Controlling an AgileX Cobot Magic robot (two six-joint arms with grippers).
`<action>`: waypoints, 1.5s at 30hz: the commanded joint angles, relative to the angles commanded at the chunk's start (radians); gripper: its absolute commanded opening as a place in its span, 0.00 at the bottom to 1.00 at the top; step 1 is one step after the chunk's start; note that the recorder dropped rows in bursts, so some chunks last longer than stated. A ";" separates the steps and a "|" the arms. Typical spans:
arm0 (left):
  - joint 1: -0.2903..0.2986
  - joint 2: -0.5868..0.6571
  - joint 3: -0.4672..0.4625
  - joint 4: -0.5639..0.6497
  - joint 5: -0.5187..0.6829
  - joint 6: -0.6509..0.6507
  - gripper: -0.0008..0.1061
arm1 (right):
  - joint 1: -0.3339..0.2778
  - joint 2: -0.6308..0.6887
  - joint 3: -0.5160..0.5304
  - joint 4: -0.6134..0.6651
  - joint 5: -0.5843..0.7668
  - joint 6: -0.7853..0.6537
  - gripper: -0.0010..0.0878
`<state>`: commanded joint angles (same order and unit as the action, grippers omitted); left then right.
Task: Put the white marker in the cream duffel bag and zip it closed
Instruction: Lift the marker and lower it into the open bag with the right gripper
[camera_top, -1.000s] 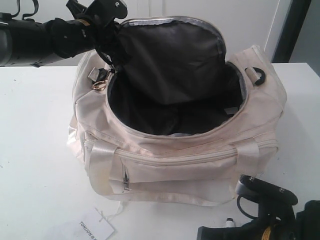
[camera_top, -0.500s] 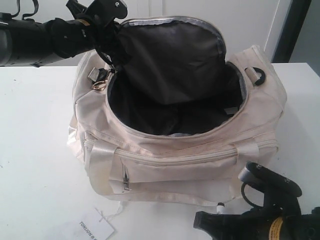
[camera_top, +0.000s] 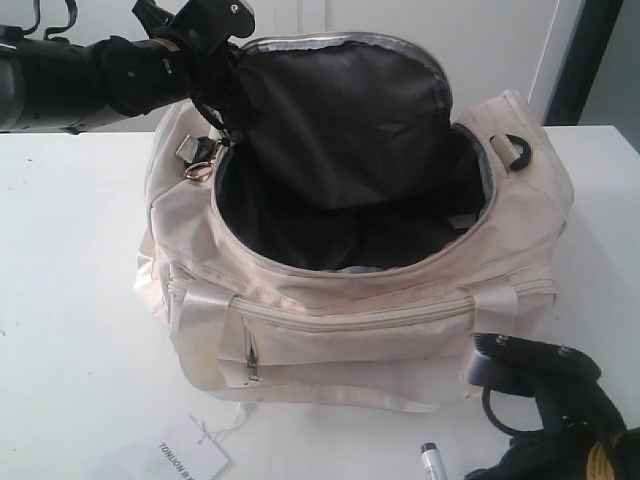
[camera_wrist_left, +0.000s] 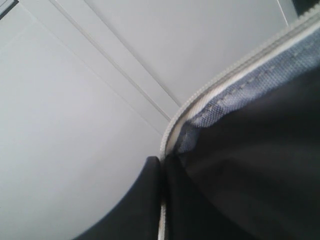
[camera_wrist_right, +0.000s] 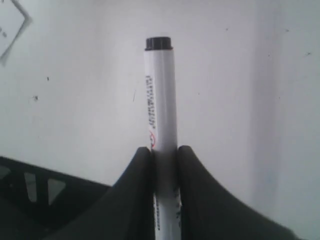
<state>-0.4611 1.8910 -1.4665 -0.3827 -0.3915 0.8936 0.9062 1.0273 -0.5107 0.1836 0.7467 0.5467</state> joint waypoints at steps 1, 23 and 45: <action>0.000 0.000 0.000 0.000 0.000 0.000 0.01 | 0.000 0.000 -0.016 0.000 0.025 -0.022 0.01; 0.000 0.000 0.000 0.000 0.000 0.000 0.01 | -0.113 0.031 -0.263 0.196 0.174 -0.508 0.01; 0.000 0.000 0.000 0.000 0.000 0.000 0.01 | -0.524 0.208 -0.488 0.524 0.286 -0.913 0.01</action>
<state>-0.4611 1.8910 -1.4665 -0.3827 -0.3915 0.8936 0.3820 1.2354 -0.9989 0.7071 1.0327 -0.3659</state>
